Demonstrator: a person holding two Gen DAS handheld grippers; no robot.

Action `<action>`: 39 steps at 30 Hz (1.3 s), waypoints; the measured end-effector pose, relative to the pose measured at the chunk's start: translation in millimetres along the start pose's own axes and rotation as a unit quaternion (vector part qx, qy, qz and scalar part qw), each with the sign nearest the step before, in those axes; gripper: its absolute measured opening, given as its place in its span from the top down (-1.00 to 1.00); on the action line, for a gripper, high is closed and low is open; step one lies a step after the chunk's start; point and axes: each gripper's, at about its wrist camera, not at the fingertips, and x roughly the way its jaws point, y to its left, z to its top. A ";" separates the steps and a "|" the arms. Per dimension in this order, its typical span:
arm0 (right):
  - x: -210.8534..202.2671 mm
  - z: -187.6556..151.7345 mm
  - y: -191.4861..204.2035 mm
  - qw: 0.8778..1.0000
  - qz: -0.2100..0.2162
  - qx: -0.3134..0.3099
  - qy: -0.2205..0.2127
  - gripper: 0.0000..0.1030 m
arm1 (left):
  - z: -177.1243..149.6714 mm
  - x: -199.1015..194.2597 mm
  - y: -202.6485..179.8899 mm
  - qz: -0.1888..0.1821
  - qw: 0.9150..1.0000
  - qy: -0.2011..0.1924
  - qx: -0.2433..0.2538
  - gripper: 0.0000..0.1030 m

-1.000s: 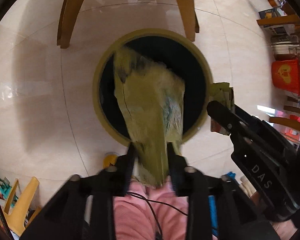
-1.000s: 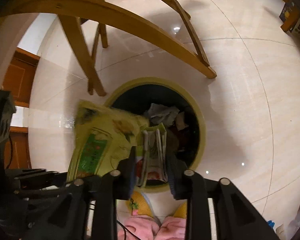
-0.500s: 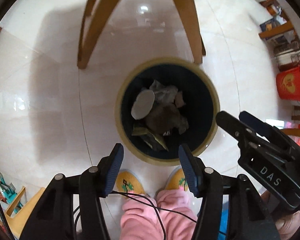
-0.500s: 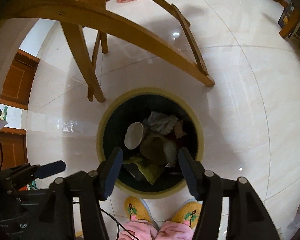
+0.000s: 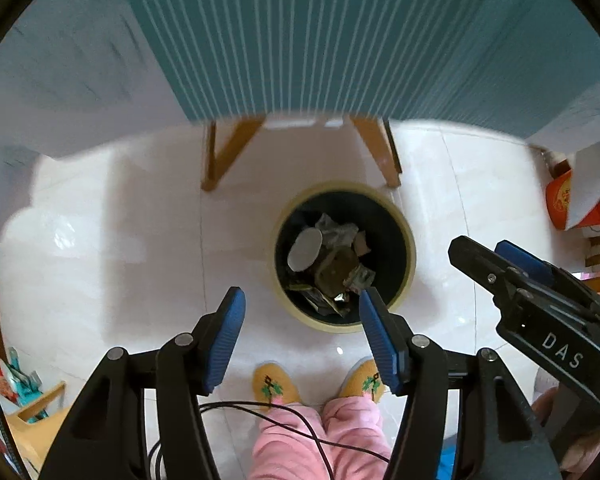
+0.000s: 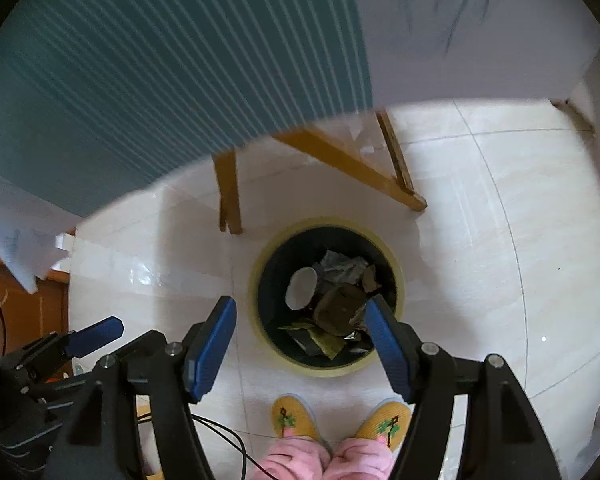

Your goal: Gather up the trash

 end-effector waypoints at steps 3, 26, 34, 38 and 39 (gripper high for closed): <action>-27.9 2.4 8.7 1.000 0.003 -0.005 -0.013 -0.32 | 1.4 -35.6 -0.1 0.002 1.000 -0.023 0.007 -0.23; -214.7 28.3 67.2 0.995 -0.029 -0.047 -0.080 -0.32 | 31.7 -247.8 -0.1 -0.026 0.990 -0.142 -0.005 -0.60; -265.3 44.4 83.1 0.993 -0.027 -0.047 -0.108 -0.32 | 43.5 -290.4 -0.4 -0.013 0.983 -0.181 -0.013 -0.60; -288.6 53.0 88.8 0.991 -0.025 -0.049 -0.124 -0.32 | 47.3 -308.7 -3.9 -0.009 0.981 -0.196 -0.010 -0.60; -292.7 54.8 89.6 0.991 -0.025 -0.049 -0.126 -0.32 | 48.0 -312.8 -5.2 -0.006 0.980 -0.200 -0.009 -0.60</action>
